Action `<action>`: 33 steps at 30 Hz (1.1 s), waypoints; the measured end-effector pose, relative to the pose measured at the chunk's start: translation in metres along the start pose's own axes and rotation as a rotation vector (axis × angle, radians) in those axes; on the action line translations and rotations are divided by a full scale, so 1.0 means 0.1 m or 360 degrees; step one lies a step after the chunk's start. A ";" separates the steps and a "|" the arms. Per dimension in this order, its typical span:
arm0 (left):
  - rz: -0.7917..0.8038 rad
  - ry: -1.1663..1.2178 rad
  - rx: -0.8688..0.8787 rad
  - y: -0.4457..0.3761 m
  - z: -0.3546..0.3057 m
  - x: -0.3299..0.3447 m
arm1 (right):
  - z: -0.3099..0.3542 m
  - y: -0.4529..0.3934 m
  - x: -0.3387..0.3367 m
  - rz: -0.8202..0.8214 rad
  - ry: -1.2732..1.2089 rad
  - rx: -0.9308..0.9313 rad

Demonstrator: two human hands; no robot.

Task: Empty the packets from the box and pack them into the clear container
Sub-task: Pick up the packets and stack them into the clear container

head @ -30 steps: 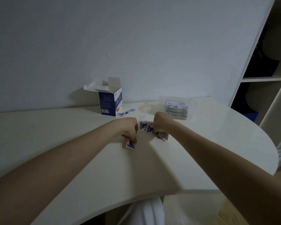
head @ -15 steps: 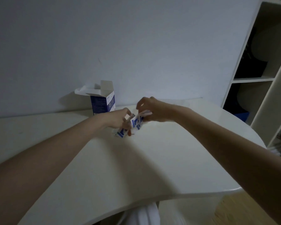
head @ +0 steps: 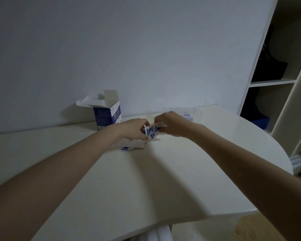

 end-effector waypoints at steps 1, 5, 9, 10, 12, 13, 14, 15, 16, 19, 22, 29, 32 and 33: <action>-0.0015 -0.0029 -0.0001 -0.04 0.00 0.02 | -0.08 0.00 -0.01 -0.0070 -0.0011 0.0033; -0.0155 0.0015 -0.0005 -0.14 -0.09 0.15 | -0.32 0.07 0.10 -0.0151 0.0033 0.0099; -0.0072 -0.0073 -0.0096 -0.21 -0.13 0.37 | -0.44 0.15 0.37 0.0139 0.0009 0.0058; -0.0030 -0.0128 -0.0105 -0.22 -0.14 0.41 | -0.48 0.17 0.39 0.0183 -0.0027 0.0097; -0.0033 -0.0141 -0.0088 -0.24 -0.16 0.46 | -0.55 0.19 0.40 0.0255 -0.0031 0.0199; -0.0060 -0.0101 -0.0091 -0.25 -0.16 0.47 | -0.58 0.19 0.40 0.0289 -0.0027 0.0238; -0.0100 -0.0066 -0.0089 -0.25 -0.17 0.46 | -0.61 0.20 0.39 0.0333 -0.0024 0.0269; -0.0133 -0.0018 -0.0078 -0.26 -0.17 0.46 | -0.63 0.20 0.37 0.0382 -0.0021 0.0295; -0.0164 0.0022 -0.0061 -0.26 -0.17 0.45 | -0.63 0.20 0.36 0.0435 -0.0004 0.0309; -0.0191 0.0148 -0.0007 -0.29 -0.20 0.46 | -0.65 0.20 0.35 0.0570 -0.0053 0.0420; -0.0226 0.0246 0.0025 -0.29 -0.23 0.47 | -0.57 0.22 0.33 0.0602 -0.0042 0.0414; -0.0378 0.0252 0.0017 -0.27 -0.14 0.34 | -0.51 0.25 0.28 0.0651 0.0238 0.0226; -0.0401 0.0217 0.0036 -0.25 -0.11 0.31 | -0.56 0.24 0.28 0.0571 0.0169 0.0220; -0.0380 0.0201 0.0036 -0.23 -0.11 0.33 | -0.56 0.23 0.28 0.0530 0.0153 0.0210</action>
Point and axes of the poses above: each hand's wrist, its own y-axis away from the middle knuckle, its own x-axis out of the palm, z = x × y, the point moved 5 cm from there along -y, towards the middle knuckle, and after that the axes turned 7 degrees about x, right-handed, at the moved point
